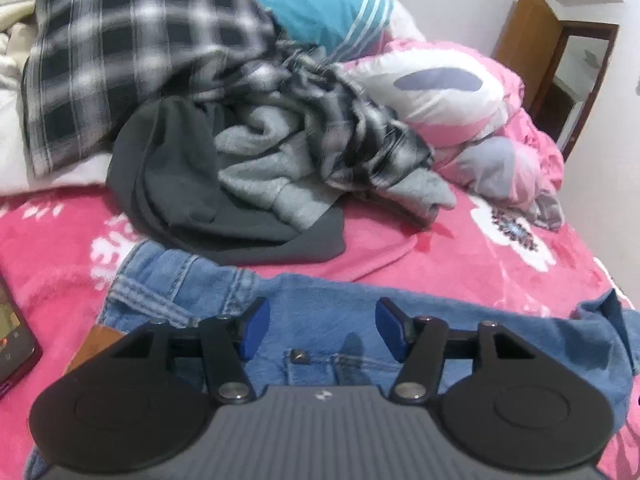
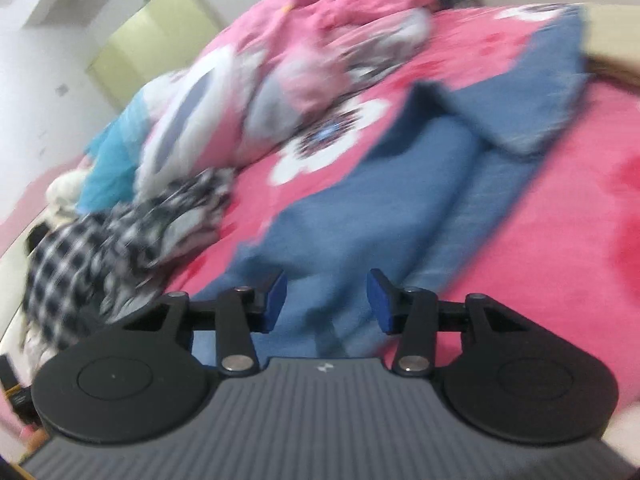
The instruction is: Fold clothes
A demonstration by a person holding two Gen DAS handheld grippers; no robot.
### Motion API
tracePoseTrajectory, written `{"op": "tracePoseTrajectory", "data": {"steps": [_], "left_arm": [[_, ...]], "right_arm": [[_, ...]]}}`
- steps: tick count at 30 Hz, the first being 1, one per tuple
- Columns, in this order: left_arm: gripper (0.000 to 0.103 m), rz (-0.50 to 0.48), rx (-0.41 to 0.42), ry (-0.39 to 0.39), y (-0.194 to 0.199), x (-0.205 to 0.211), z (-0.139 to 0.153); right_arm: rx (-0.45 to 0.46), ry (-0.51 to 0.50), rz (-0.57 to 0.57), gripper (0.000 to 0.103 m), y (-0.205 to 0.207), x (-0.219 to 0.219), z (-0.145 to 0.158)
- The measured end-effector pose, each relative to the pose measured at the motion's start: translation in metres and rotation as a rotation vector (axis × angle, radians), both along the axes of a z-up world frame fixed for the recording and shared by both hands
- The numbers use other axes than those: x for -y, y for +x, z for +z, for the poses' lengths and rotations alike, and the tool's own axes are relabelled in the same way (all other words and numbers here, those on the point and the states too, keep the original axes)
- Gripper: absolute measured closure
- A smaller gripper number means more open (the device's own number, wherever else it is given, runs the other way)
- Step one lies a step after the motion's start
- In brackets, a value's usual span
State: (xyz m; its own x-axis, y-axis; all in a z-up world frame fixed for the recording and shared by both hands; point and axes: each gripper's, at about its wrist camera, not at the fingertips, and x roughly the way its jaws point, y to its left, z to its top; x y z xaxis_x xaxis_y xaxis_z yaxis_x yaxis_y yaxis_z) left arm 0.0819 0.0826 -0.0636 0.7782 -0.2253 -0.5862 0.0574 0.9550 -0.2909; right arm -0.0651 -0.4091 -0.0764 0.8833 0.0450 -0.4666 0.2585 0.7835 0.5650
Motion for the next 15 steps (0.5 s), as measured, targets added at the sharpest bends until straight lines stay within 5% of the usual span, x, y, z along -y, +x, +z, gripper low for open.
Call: {"op": "tracePoseTrajectory", "data": {"steps": [10, 15], "left_arm": [[0.040, -0.008, -0.012, 0.125, 0.004, 0.022, -0.015], [0.038, -0.006, -0.008, 0.160, 0.005, 0.027, -0.017]], "right_arm": [[-0.032, -0.001, -0.246, 0.057, -0.008, 0.100, -0.003], [0.008, 0.253, -0.399, 0.056, 0.005, 0.166, -0.031]]}}
